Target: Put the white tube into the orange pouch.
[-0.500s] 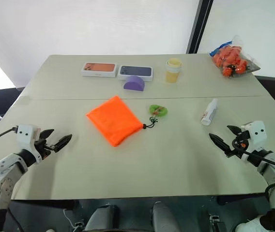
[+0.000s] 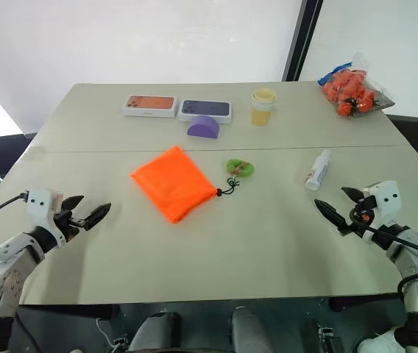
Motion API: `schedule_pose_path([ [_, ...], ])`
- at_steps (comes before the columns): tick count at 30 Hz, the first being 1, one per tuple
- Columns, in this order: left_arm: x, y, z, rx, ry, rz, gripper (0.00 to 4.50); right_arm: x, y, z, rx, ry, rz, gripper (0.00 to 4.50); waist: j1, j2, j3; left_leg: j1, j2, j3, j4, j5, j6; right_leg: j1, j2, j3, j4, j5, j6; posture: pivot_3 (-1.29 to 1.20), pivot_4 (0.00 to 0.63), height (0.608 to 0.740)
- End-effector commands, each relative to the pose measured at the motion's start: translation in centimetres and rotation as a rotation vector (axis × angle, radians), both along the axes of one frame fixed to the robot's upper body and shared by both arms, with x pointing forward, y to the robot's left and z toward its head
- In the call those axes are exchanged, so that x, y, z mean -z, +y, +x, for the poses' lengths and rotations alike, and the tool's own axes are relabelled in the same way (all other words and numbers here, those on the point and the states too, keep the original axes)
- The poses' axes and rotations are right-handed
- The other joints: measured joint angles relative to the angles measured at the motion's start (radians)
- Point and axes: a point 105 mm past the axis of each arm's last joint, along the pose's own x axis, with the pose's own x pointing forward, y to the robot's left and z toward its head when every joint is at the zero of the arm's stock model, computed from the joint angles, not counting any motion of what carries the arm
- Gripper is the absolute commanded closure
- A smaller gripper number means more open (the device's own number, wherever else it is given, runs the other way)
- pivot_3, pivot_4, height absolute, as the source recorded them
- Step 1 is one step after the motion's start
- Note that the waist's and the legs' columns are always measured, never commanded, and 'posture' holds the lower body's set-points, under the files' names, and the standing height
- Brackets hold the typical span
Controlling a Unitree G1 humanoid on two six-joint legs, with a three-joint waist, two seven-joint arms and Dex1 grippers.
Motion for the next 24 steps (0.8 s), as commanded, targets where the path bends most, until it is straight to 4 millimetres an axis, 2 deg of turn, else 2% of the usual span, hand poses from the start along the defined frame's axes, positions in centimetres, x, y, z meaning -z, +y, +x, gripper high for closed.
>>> schedule_pose_path([
  [1, -2.0, -2.1, 0.4, 0.054, -0.087, 0.006, 0.00, -1.3, 0.5, 0.3, -0.019, -0.048, -0.003, 0.04, 0.000, 0.000, 0.000, 0.000, 0.000, 0.000, 0.000, 0.000, 0.000, 0.000, 0.000, 0.000, 0.000, 0.000, 0.000, 0.00, 0.150, 0.723],
  [6, -3.1, -7.4, 0.5, 0.252, -0.119, 0.001, 0.00, -1.6, 1.5, 0.2, -0.050, -0.057, -0.002, 0.04, 0.003, 0.000, 0.000, 0.000, 0.000, 0.000, 0.001, 0.000, 0.000, 0.001, 0.000, 0.000, 0.000, 0.000, 0.000, 0.00, 0.150, 0.723],
  [9, -3.7, -11.2, 0.3, 0.413, -0.135, 0.099, 0.00, -2.0, 2.8, 0.0, -0.093, -0.067, 0.013, 0.04, 0.001, 0.000, 0.000, 0.000, 0.000, 0.000, 0.001, 0.000, 0.000, 0.001, 0.000, 0.000, 0.000, 0.000, 0.000, 0.00, 0.150, 0.723],
  [12, -4.0, -16.0, 0.4, 0.577, -0.185, 0.295, 0.00, -2.4, 5.6, -0.6, -0.204, -0.054, 0.029, 0.04, 0.001, 0.000, 0.000, 0.000, 0.000, 0.000, 0.001, 0.000, 0.000, 0.001, 0.001, 0.000, 0.001, 0.000, 0.000, 0.00, 0.150, 0.723],
  [15, -3.8, -18.8, 0.5, 0.632, -0.228, 0.437, 0.00, -2.3, 8.2, -1.3, -0.312, -0.028, 0.020, 0.04, 0.001, 0.001, 0.000, 0.000, -0.001, 0.000, 0.001, 0.000, 0.000, 0.001, 0.001, 0.000, 0.000, 0.000, 0.000, 0.00, 0.150, 0.723],
  [19, -3.2, -21.2, 0.9, 0.638, -0.277, 0.610, 0.00, -2.0, 11.9, -2.2, -0.451, -0.014, 0.017, 0.04, -0.002, 0.001, 0.000, 0.000, -0.001, 0.000, 0.001, 0.000, 0.000, 0.001, 0.002, 0.000, 0.001, 0.000, 0.001, 0.00, 0.150, 0.723],
  [24, -2.5, -22.0, 0.8, 0.610, -0.285, 0.715, 0.00, -1.9, 14.4, -2.8, -0.536, -0.020, 0.021, 0.04, 0.001, 0.000, 0.000, 0.000, -0.001, -0.001, 0.001, 0.000, 0.000, 0.001, 0.002, 0.000, 0.001, -0.001, 0.002, 0.00, 0.150, 0.723],
])
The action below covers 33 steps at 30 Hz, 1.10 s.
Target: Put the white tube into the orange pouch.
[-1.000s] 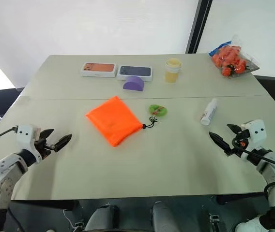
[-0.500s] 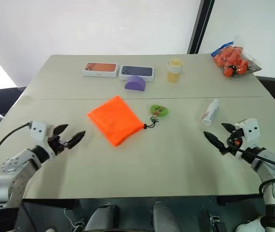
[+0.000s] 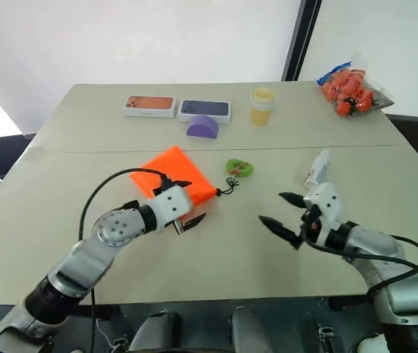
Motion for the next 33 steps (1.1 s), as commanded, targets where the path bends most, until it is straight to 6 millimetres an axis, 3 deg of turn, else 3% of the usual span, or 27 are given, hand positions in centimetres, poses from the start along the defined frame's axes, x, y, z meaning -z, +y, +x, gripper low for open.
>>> schedule_pose_path([
  [1, -0.9, -0.5, -0.2, -0.009, -0.083, 0.050, 0.00, -1.1, 1.2, -0.2, -0.043, -0.047, 0.014, 0.04, 0.000, 0.000, 0.000, 0.000, 0.000, 0.000, 0.000, 0.000, 0.000, 0.000, 0.000, 0.000, 0.000, 0.000, 0.000, 0.00, 0.150, 0.723],
  [9, -0.5, -0.3, 1.1, -0.138, -0.179, 0.132, 0.00, -1.1, 1.9, -0.1, -0.059, -0.046, 0.018, 0.04, 0.002, -0.001, 0.001, 0.000, 0.000, 0.000, 0.001, 0.000, 0.000, 0.001, 0.000, 0.000, 0.000, 0.000, 0.000, 0.00, 0.150, 0.723],
  [14, -0.2, 1.2, 1.9, -0.208, -0.180, 0.165, 0.00, -1.2, 2.2, 0.2, -0.053, -0.051, 0.021, 0.04, 0.001, -0.001, 0.001, 0.000, 0.000, 0.000, 0.001, 0.000, 0.000, 0.000, 0.000, 0.000, 0.001, 0.000, 0.000, 0.00, 0.150, 0.723],
  [23, -1.6, 2.6, 2.5, -0.271, -0.193, 0.062, 0.00, -0.7, 2.2, 0.5, -0.044, -0.052, 0.030, 0.04, 0.001, -0.001, 0.001, 0.000, 0.000, -0.001, 0.001, 0.000, 0.000, 0.001, 0.000, 0.000, 0.001, 0.001, -0.001, 0.00, 0.150, 0.723],
  [26, -1.9, 2.8, 2.5, -0.269, -0.206, 0.052, 0.79, -0.6, 2.3, 0.6, -0.040, -0.055, 0.032, 0.00, 0.002, -0.002, 0.000, 0.000, 0.000, -0.001, 0.001, 0.000, 0.000, 0.000, 0.000, 0.000, 0.002, 0.001, -0.001, 0.00, 0.150, 0.723],
  [33, -1.4, 3.3, 2.1, -0.280, -0.151, 0.011, 4.16, -0.5, 2.2, 0.8, -0.029, -0.069, 0.039, 0.00, 0.001, -0.001, 0.000, 0.000, 0.000, -0.001, 0.001, 0.000, 0.000, 0.001, 0.000, -0.001, 0.002, 0.001, -0.001, 0.00, 0.150, 0.723],
])
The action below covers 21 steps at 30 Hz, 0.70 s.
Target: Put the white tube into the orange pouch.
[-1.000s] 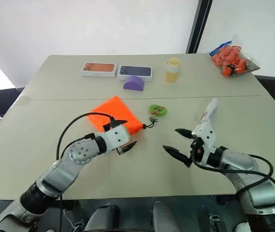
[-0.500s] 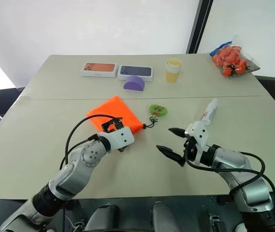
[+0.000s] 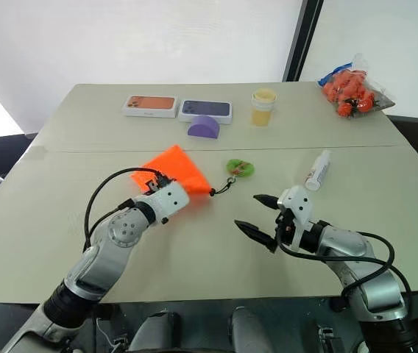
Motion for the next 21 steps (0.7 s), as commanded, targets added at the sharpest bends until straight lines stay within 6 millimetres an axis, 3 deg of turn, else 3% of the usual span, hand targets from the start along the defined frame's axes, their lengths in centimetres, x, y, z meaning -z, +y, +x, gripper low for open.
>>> schedule_pose_path([
  [1, -1.8, 0.4, 0.0, -0.014, -0.046, -0.061, 4.44, -1.0, 0.3, 0.1, -0.001, -0.052, 0.016, 0.00, 0.000, 0.000, 0.000, 0.000, 0.000, 0.000, 0.000, 0.000, 0.000, 0.000, 0.000, 0.000, 0.000, 0.000, 0.000, 0.00, 0.150, 0.723],
  [5, -2.4, 1.4, 0.5, -0.045, -0.054, -0.093, 4.44, -1.0, 0.2, 0.4, 0.018, -0.065, 0.014, 0.00, -0.001, 0.000, 0.000, 0.000, 0.000, 0.000, 0.000, 0.000, 0.000, 0.000, 0.000, 0.000, 0.001, 0.000, 0.000, 0.00, 0.150, 0.723],
  [8, -3.2, 1.3, 0.3, -0.002, -0.031, -0.225, 4.44, -1.5, -0.7, 1.6, 0.108, -0.093, 0.027, 0.00, -0.001, 0.000, 0.000, 0.000, 0.000, 0.000, 0.000, 0.000, 0.000, 0.000, 0.000, 0.000, 0.001, 0.000, 0.000, 0.00, 0.150, 0.723],
  [15, -2.9, -0.3, -1.4, 0.091, 0.156, -0.523, 4.44, -1.2, -5.5, 5.3, 0.473, -0.175, 0.038, 0.00, 0.002, 0.000, -0.001, 0.000, 0.000, 0.000, 0.001, 0.000, 0.000, 0.000, 0.000, 0.000, 0.001, 0.000, 0.000, 0.00, 0.150, 0.723],
  [21, -3.5, -0.8, -1.7, 0.089, 0.262, -0.754, 4.44, 0.2, -6.8, 5.4, 0.515, -0.181, 0.043, 0.00, -0.001, 0.001, -0.001, 0.000, 0.000, 0.000, 0.001, 0.000, 0.000, 0.001, 0.000, 0.000, 0.002, 0.000, 0.001, 0.00, 0.150, 0.723],
])
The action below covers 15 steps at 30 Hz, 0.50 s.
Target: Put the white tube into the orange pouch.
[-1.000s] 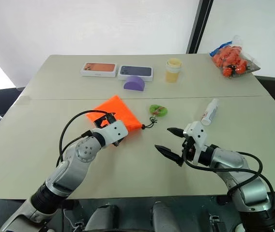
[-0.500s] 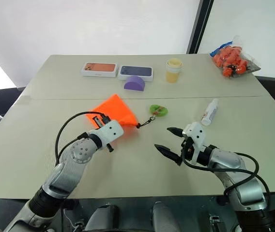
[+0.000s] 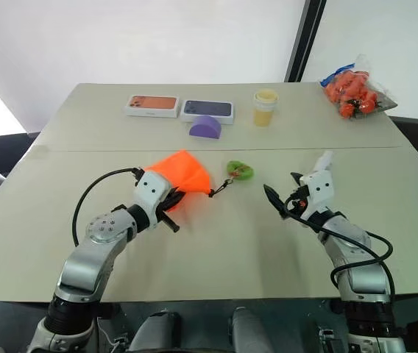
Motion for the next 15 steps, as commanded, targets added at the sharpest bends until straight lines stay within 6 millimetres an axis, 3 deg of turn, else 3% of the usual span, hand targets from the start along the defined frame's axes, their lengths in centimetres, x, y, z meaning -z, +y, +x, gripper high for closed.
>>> schedule_pose_path([
  [1, -2.2, 0.1, -0.2, 0.004, 0.007, -0.149, 4.44, -0.3, -0.6, -0.2, 0.011, -0.051, 0.001, 0.00, -0.001, 0.000, 0.000, 0.000, 0.000, 0.000, 0.000, 0.000, 0.000, 0.000, 0.000, 0.000, 0.000, 0.000, 0.000, 0.00, 0.150, 0.723],
  [10, -1.8, 1.6, -1.4, 0.079, 0.169, -0.344, 4.44, 1.0, 0.5, -1.5, -0.017, -0.067, 0.012, 0.00, -0.002, 0.001, 0.000, 0.001, 0.000, 0.000, 0.001, 0.000, 0.000, 0.000, 0.000, 0.000, 0.002, 0.000, 0.000, 0.00, 0.150, 0.723],
  [15, -0.4, 3.3, -2.1, 0.161, 0.298, -0.387, 4.44, 0.8, 3.5, -2.6, -0.079, -0.105, 0.060, 0.00, -0.004, 0.001, 0.000, 0.001, 0.000, -0.001, 0.000, 0.000, 0.000, 0.000, 0.000, 0.000, 0.002, 0.000, -0.001, 0.00, 0.150, 0.723],
])
